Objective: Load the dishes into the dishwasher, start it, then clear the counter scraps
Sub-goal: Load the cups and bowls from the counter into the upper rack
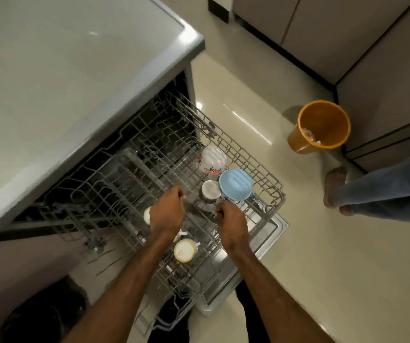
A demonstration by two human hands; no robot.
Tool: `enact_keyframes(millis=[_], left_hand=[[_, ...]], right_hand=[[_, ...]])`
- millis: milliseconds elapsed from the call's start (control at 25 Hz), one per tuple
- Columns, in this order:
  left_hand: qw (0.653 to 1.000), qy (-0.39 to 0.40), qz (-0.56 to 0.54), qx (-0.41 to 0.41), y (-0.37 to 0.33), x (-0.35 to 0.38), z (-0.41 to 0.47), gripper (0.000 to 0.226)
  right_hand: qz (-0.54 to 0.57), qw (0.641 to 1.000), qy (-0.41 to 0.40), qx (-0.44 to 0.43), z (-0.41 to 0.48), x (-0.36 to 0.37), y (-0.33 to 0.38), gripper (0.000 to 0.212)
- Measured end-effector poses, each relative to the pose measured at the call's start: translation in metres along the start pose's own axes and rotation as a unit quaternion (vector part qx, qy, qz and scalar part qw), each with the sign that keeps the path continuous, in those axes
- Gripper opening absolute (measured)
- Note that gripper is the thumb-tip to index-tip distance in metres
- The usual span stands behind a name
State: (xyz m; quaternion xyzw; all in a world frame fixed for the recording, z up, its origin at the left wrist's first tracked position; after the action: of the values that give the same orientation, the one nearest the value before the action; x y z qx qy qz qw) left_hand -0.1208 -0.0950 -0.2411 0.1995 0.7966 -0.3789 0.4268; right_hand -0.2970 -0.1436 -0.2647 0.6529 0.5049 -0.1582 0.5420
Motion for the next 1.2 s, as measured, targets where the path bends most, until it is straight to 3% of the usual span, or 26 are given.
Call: enact_keyframes(millis=[80, 200, 360, 640, 960, 1200], left_hand=[[1.000, 0.004, -0.003, -0.017, -0.004, -0.034, -0.031, 0.023], [0.996, -0.035, -0.043, -0.076, 0.003, -0.093, -0.091, 0.031], [0.968, -0.122, -0.117, -0.184, 0.039, -0.129, -0.183, 0.036], [0.939, -0.183, -0.206, -0.205, 0.083, -0.130, -0.287, 0.042], [0.935, -0.231, -0.164, -0.215, 0.202, -0.155, -0.415, 0.046], [0.920, -0.269, -0.139, -0.247, 0.300, -0.204, -0.513, 0.046]], right_hand=[[-0.058, 0.994, 0.059, -0.073, -0.017, -0.016, 0.029, 0.021], [-0.138, 0.968, 0.138, -0.160, -0.049, -0.038, 0.069, 0.050], [-0.227, 0.918, 0.221, -0.241, -0.092, -0.037, 0.099, 0.046], [-0.307, 0.861, 0.203, -0.352, -0.172, -0.014, 0.155, 0.045], [-0.316, 0.848, 0.189, -0.382, -0.320, 0.064, 0.228, 0.044], [-0.289, 0.815, 0.183, -0.467, -0.442, 0.137, 0.308, 0.037]])
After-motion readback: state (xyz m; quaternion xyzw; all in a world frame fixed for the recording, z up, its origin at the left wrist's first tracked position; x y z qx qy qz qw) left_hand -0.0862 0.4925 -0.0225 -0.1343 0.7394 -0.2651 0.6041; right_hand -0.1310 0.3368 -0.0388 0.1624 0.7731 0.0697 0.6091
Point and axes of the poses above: each hand's wrist, its own z-axis towards the middle knuckle, its own x-axis out of the palm, y = z × x, the point moved 7 cm from there along z, towards the middle knuckle, and after that the axes turned 5 degrees about -z, right-handed, at the moved point
